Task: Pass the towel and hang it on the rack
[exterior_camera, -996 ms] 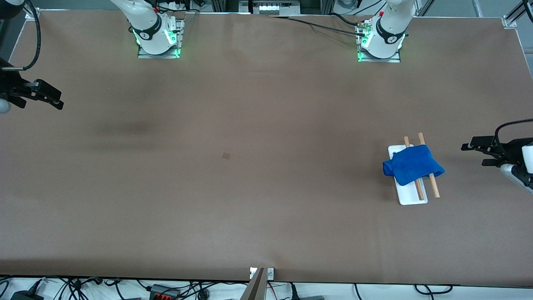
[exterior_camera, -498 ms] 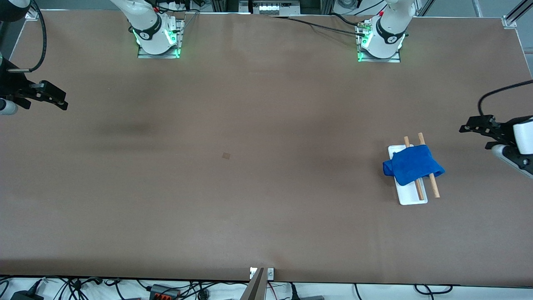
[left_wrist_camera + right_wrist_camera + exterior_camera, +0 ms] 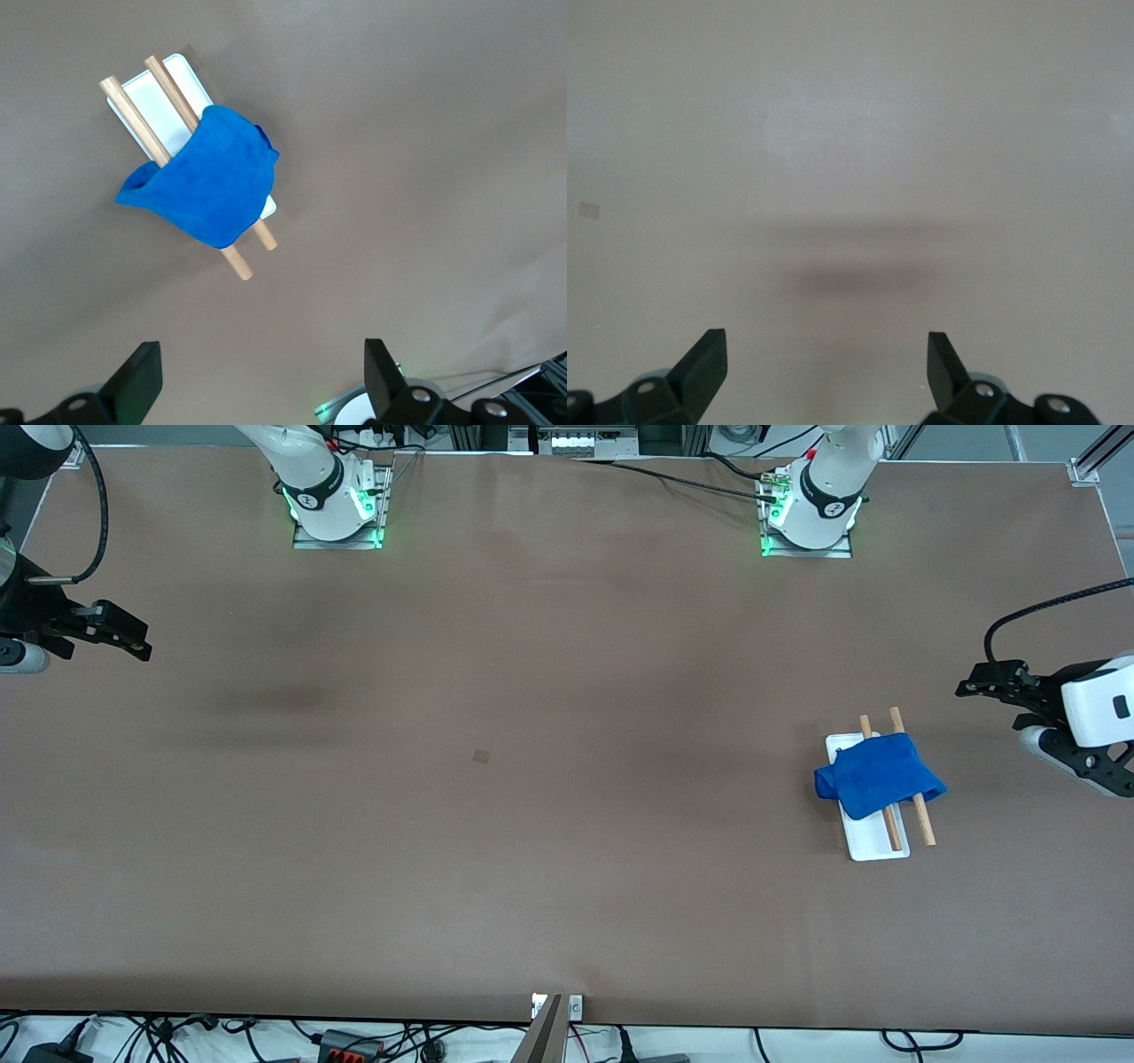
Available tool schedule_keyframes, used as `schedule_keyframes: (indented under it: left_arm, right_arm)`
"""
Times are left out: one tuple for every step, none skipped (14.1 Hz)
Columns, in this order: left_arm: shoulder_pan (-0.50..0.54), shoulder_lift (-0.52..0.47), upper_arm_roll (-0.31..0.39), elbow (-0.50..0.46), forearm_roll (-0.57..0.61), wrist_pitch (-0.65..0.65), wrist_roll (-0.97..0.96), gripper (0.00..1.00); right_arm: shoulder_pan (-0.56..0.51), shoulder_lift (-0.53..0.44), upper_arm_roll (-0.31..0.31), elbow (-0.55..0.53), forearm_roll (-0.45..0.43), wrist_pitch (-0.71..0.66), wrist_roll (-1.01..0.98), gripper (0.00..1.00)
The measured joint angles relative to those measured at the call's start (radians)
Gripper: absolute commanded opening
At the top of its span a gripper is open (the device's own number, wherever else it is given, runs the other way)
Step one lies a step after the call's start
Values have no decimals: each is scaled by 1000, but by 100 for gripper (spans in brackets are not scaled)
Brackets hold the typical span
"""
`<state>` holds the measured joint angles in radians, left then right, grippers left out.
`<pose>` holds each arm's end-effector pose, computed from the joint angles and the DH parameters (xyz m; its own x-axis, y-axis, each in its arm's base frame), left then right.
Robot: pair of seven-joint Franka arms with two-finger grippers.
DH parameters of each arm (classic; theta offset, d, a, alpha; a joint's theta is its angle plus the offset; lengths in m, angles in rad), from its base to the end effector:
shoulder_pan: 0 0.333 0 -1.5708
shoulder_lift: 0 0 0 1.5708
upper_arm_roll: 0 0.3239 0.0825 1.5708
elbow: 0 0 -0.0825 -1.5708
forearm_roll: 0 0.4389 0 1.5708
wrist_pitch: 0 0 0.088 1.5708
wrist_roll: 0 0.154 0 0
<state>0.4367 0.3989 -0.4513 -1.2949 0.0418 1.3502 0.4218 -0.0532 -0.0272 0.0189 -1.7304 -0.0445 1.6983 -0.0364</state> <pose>0.6731 0.0427 0.4743 0.8755 -0.4300 -0.2207 -0.3787 -0.8940 0.2396 0.6063 -0.0270 0.5286 0.9999 0.0077 -0.0067 0.0080 -0.9990 0.0444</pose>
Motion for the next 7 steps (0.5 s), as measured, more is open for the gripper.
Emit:
schedule_keyframes:
  left_arm:
    - [-1, -7, -9, 0, 0, -8, -31, 100]
    - [-6, -16, -14, 0, 0, -16, -76, 100]
    - [-28, -30, -15, 0, 0, -19, -142, 100]
    - [-74, -51, -1, -4, 0, -21, -227, 100]
    - [-136, -80, 37, -19, 0, -11, -307, 100]
    - [-202, -119, 90, -56, 0, 34, -357, 100]
    - [-255, -169, 143, -117, 1, 106, -380, 100]
  right_arm:
    - [0, 1, 0, -4, 5, 0, 0, 100]
    - [0, 2, -1, -8, 8, -2, 0, 100]
    - [-1, 3, -2, -11, 9, -4, 0, 100]
    - [-1, 3, -2, -12, 9, -7, 0, 100]
    - [-1, 2, -2, -12, 9, -8, 0, 100]
    - [-1, 1, -3, -11, 9, -8, 1, 100]
    - [-1, -3, -3, -10, 9, -6, 1, 100]
